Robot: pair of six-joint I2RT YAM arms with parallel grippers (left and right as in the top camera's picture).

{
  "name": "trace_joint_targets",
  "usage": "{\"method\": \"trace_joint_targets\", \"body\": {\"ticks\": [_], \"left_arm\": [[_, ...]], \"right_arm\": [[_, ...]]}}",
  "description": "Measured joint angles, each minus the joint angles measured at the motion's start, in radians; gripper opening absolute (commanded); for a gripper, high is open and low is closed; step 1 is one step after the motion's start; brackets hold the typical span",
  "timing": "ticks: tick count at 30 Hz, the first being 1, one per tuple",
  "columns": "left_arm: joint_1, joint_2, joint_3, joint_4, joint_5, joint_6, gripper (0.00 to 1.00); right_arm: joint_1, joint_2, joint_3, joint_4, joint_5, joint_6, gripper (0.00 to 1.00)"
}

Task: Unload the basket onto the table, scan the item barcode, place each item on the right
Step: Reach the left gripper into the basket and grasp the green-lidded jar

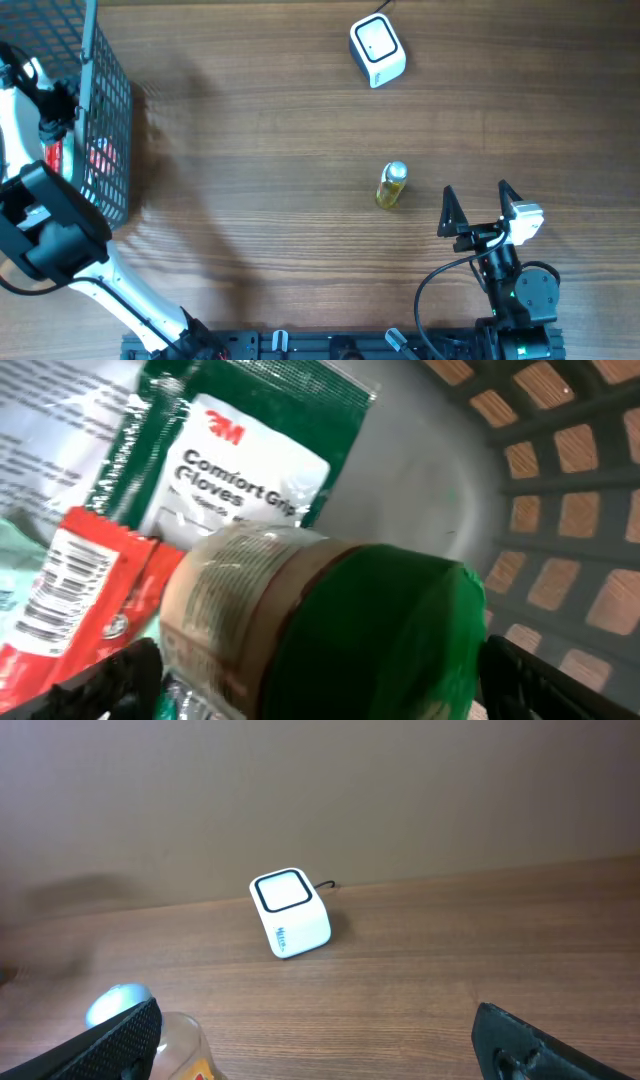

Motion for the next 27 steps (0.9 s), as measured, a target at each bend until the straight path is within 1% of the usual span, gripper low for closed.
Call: {"method": "trace_joint_targets", "body": {"ticks": [6, 10, 14, 18, 27], "left_arm": [[0.010, -0.044, -0.005, 0.000, -0.007, 0.000, 0.95], [0.010, -0.079, -0.005, -0.013, -0.008, 0.000, 1.00], [0.010, -0.081, -0.005, -0.009, -0.008, 0.003, 1.00], [0.010, -0.081, -0.005, 0.010, -0.003, 0.053, 1.00], [0.004, -0.081, -0.005, 0.064, -0.005, 0.087, 1.00]], "right_arm": [[0.000, 0.000, 0.000, 0.000, 0.000, 0.000, 1.00], [0.000, 0.000, 0.000, 0.000, 0.000, 0.000, 1.00], [0.000, 0.000, 0.000, 0.000, 0.000, 0.000, 1.00], [0.000, 0.000, 0.000, 0.000, 0.000, 0.000, 1.00], [0.000, 0.000, 0.000, 0.000, 0.000, 0.000, 1.00]]}}
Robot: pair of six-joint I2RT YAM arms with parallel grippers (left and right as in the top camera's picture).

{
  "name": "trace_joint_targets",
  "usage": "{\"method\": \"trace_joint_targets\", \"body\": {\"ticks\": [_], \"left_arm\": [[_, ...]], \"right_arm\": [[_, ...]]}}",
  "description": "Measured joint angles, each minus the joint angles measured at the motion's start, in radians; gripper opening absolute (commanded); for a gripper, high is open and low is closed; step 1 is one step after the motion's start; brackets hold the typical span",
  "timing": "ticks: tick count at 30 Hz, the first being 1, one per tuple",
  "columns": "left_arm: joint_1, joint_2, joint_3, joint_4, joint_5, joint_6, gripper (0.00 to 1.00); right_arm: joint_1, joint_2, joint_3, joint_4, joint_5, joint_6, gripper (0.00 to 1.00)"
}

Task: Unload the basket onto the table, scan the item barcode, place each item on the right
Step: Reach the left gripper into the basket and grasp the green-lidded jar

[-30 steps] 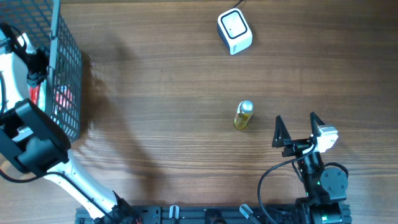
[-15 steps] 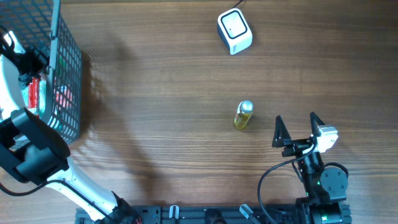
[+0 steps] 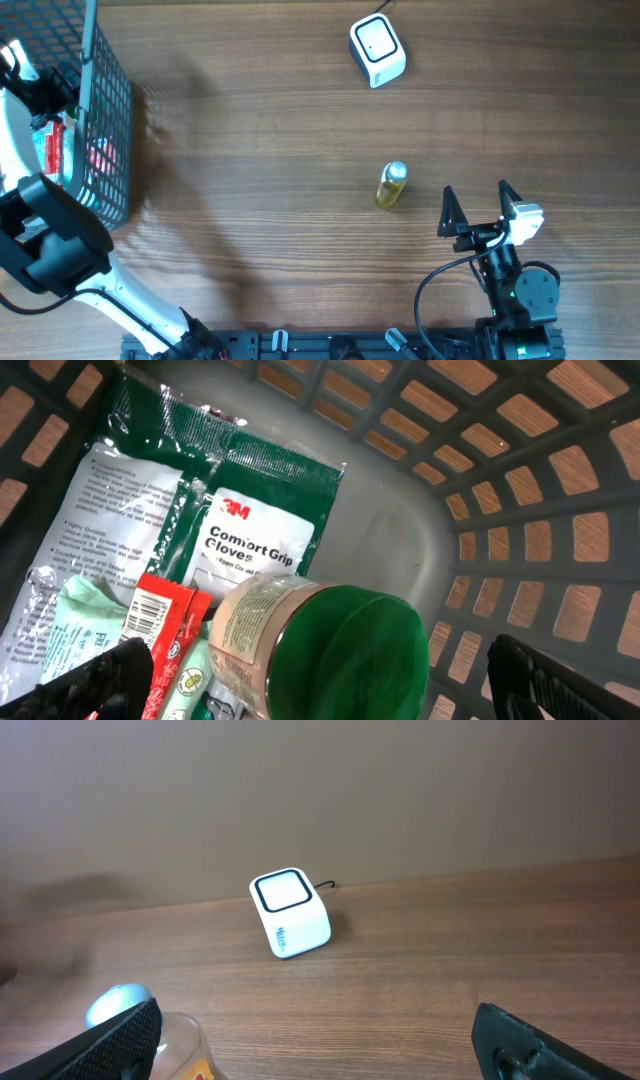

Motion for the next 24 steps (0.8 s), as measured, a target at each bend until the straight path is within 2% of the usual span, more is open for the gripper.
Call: {"method": "trace_joint_targets", "body": {"ticks": [13, 24], "left_arm": [[-0.076, 0.000, 0.000, 0.008, -0.160, 0.010, 1.00], [-0.076, 0.067, 0.000, 0.008, -0.198, 0.010, 1.00]], "right_arm": [[0.000, 0.000, 0.000, 0.000, 0.000, 0.000, 1.00], [0.000, 0.000, 0.000, 0.000, 0.000, 0.000, 1.00]]}}
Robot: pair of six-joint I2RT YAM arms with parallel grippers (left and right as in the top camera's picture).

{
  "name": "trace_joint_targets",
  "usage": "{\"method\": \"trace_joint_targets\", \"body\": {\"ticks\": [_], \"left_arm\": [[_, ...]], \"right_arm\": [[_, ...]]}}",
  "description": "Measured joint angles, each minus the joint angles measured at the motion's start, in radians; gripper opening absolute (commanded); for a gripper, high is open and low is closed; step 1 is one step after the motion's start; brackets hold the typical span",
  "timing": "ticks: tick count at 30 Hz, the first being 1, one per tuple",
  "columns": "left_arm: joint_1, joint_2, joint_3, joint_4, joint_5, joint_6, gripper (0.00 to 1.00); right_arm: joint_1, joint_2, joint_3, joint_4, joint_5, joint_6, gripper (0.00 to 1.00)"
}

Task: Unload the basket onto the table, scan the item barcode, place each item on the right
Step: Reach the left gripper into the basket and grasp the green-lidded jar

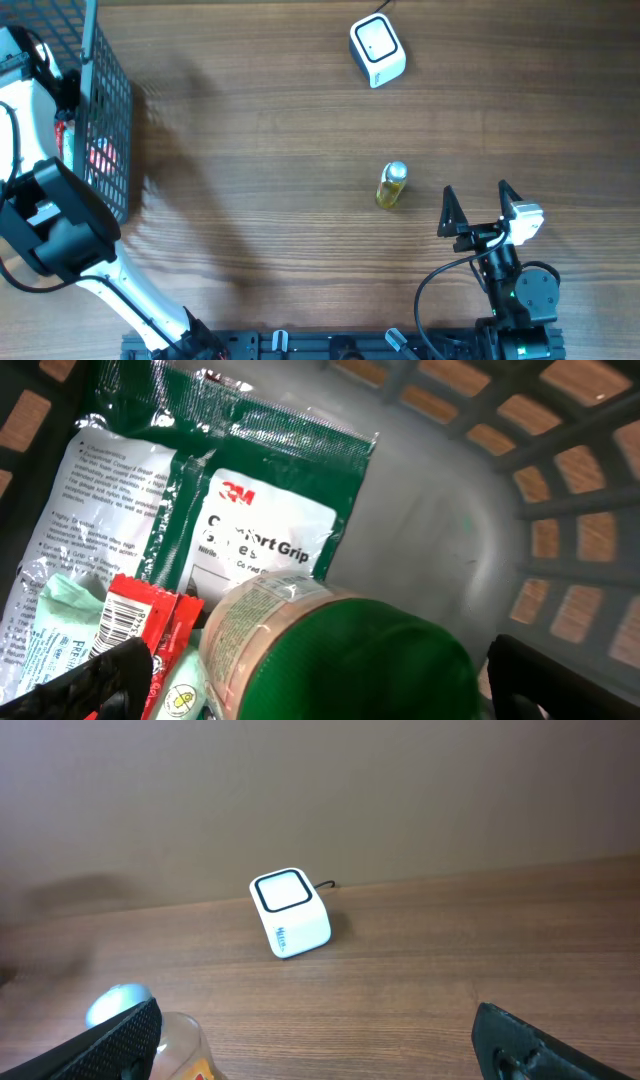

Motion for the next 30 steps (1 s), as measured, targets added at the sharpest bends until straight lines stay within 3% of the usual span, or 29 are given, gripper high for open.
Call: {"method": "trace_joint_targets", "body": {"ticks": [6, 13, 24, 30], "left_arm": [[-0.001, 0.024, 0.000, -0.006, -0.045, 0.000, 0.95], [0.000, 0.037, 0.000, -0.021, -0.096, 0.011, 0.49], [0.005, 0.004, -0.003, -0.063, -0.137, -0.010, 0.43], [0.008, -0.118, -0.011, -0.066, -0.105, -0.055, 0.40]], "right_arm": [[0.000, 0.000, 0.000, 0.000, 0.000, 0.000, 1.00], [0.000, 0.000, 0.000, 0.000, 0.000, 0.000, 1.00], [0.000, 0.000, 0.000, 0.000, 0.000, 0.000, 1.00], [0.000, 0.000, 0.000, 0.000, 0.000, 0.000, 1.00]]}}
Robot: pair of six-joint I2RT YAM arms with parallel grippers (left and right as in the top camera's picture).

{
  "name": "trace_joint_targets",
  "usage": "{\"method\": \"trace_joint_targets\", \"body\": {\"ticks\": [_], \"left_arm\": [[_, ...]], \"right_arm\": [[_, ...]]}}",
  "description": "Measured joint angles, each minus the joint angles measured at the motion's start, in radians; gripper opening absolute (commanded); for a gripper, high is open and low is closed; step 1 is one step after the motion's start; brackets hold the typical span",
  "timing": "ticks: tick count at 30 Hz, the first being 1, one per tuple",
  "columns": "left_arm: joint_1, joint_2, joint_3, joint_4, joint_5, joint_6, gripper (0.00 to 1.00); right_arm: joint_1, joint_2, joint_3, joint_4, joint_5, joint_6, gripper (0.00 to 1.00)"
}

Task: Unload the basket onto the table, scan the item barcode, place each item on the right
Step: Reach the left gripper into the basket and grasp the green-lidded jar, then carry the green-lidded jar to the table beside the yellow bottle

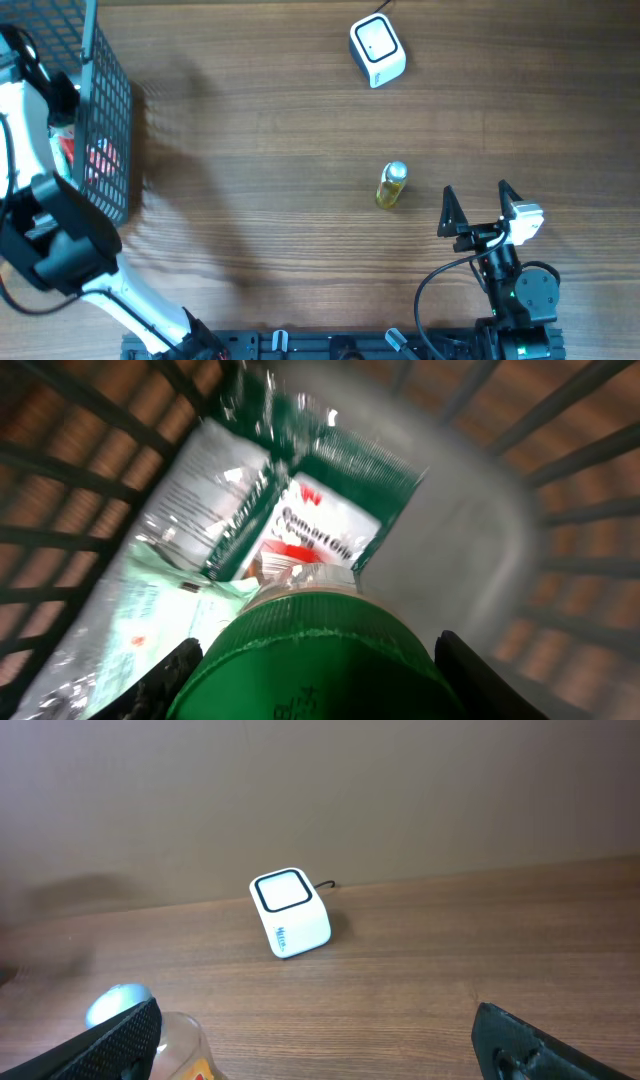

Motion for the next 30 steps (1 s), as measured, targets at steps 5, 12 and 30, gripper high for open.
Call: {"method": "trace_joint_targets", "body": {"ticks": [5, 12, 30], "left_arm": [[0.000, -0.212, 0.000, 0.014, 0.040, -0.071, 0.40], [-0.024, -0.532, 0.000, -0.042, 0.179, -0.195, 0.40], [-0.912, -0.497, -0.375, -0.156, 0.187, -0.332, 0.40]], "right_arm": [[0.000, 0.000, 0.000, 0.000, 0.000, 0.000, 1.00], [0.000, 0.000, 0.000, 0.000, 0.000, 0.000, 1.00], [0.000, 0.000, 0.000, 0.000, 0.000, 0.000, 1.00]]}}
